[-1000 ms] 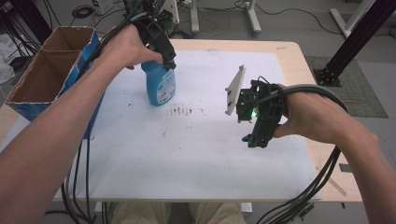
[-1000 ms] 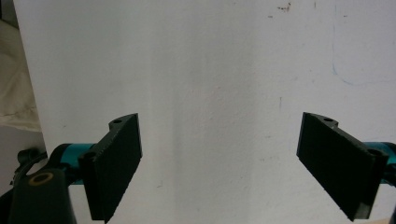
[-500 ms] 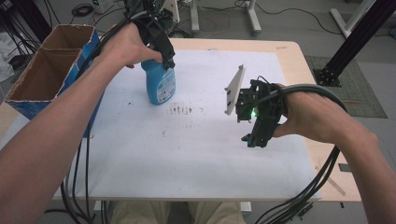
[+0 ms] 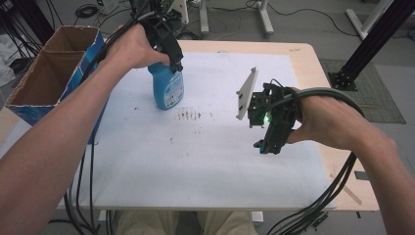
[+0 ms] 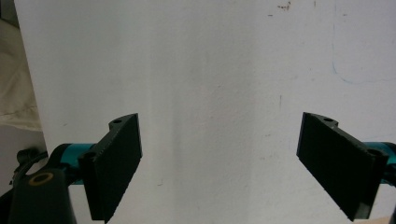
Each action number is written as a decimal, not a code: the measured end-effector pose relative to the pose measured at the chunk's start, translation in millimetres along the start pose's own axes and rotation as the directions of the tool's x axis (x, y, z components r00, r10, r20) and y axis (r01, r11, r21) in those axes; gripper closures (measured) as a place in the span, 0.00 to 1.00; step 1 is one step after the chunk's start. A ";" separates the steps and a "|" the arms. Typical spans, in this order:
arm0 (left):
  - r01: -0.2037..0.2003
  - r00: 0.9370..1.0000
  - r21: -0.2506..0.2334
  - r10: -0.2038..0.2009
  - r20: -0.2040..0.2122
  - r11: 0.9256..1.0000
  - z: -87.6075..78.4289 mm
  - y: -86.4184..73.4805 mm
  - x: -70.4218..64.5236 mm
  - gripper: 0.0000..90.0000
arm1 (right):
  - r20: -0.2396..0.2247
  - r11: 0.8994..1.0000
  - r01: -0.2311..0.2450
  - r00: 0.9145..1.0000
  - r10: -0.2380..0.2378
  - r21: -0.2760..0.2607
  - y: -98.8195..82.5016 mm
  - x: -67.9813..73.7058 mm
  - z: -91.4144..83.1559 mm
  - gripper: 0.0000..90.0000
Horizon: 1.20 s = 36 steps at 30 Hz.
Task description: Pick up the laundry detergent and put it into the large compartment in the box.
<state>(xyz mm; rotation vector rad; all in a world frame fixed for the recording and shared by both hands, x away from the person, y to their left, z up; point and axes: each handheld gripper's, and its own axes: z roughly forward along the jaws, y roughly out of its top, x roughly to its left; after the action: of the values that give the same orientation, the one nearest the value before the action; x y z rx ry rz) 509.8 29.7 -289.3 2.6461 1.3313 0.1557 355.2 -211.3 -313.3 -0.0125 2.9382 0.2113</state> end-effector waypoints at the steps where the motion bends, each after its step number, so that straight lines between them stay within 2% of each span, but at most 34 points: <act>1: 0.000 1.000 0.001 0.000 0.000 1.000 0.0 0.1 -0.1 0.42 | 0.001 1.000 -0.001 1.000 0.001 0.000 -0.2 0.1 -0.1 0.15; 8: 0.006 1.000 0.005 -0.006 0.003 1.000 -0.3 0.1 0.7 0.43 | 0.001 1.000 0.005 1.000 -0.005 0.001 -0.5 0.6 -0.9 0.15; 12: 0.002 1.000 0.024 -0.002 0.005 1.000 -2.1 -0.8 3.2 0.43 | 0.002 1.000 -0.002 1.000 0.002 0.002 -1.4 1.1 -1.6 0.15; 16: -0.006 1.000 0.039 0.006 -0.003 0.999 -11.9 -2.3 5.7 0.43 | 0.002 1.000 0.000 1.000 0.000 -0.001 -1.5 1.0 -1.9 0.15; 20: -0.012 1.000 0.037 0.012 -0.004 0.999 -28.5 -2.9 6.5 0.43 | 0.003 1.000 0.005 1.000 -0.005 -0.002 -0.2 0.3 -1.3 0.15; 27: -0.034 0.999 0.034 0.033 0.006 0.999 -66.9 0.0 9.4 0.43 | 0.002 1.000 -0.002 1.000 0.002 -0.002 1.1 1.1 -2.3 0.15; 29: -0.043 0.999 0.030 0.043 0.008 0.999 -77.3 1.2 9.8 0.43 | 0.011 1.000 0.021 1.000 -0.021 -0.017 0.9 -0.8 -1.8 0.15; 31: -0.046 0.999 0.035 0.046 0.018 0.998 -86.9 2.3 10.1 0.43 | 0.007 1.000 -0.002 1.000 0.002 -0.005 0.2 0.8 -2.6 0.15; 36: -0.066 0.997 0.048 0.064 0.036 0.997 -108.7 4.1 7.9 0.43 | 0.004 1.000 -0.004 1.000 0.004 -0.006 -1.1 1.1 -4.2 0.15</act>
<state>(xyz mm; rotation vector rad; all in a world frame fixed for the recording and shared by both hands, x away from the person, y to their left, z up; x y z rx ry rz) 499.1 45.5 -181.9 2.7216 1.2555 0.0867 353.4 -213.0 -309.6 -0.0071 2.9334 0.2209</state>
